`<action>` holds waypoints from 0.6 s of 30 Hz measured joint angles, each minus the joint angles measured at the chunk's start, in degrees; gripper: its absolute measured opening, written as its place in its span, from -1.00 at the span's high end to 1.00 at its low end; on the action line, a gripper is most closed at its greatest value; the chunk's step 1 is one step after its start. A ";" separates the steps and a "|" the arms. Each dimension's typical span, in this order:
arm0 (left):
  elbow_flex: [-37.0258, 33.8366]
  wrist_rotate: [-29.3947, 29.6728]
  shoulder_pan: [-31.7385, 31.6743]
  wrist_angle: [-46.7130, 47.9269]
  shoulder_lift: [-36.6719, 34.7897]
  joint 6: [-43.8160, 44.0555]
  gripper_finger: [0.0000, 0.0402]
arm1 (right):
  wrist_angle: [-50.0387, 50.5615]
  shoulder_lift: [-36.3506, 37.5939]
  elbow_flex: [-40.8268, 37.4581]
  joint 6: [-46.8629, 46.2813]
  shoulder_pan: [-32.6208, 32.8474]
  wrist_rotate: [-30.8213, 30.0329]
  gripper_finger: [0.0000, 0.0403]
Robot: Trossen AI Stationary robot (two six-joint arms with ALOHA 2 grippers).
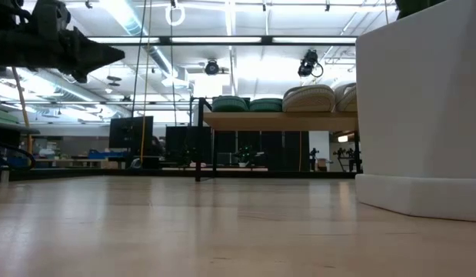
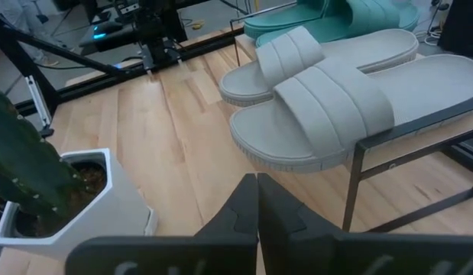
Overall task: Pick and place slides into the shelf
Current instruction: Put the gray slides on the shelf
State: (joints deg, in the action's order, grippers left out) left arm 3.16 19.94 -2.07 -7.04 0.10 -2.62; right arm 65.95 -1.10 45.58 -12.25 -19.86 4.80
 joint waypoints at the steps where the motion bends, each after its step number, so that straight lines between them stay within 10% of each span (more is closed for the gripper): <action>1: 0.00 -0.08 0.00 0.04 0.11 -0.03 0.97 | 0.00 -0.01 0.00 0.00 0.01 -0.01 1.00; 18: -2.63 -7.13 0.06 0.14 0.40 0.47 0.96 | -0.02 -0.01 0.00 0.39 -0.01 -0.37 1.00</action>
State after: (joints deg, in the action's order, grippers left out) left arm 0.54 12.81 -2.01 -6.91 0.50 -2.15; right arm 65.93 -1.10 45.58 -11.86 -19.88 4.43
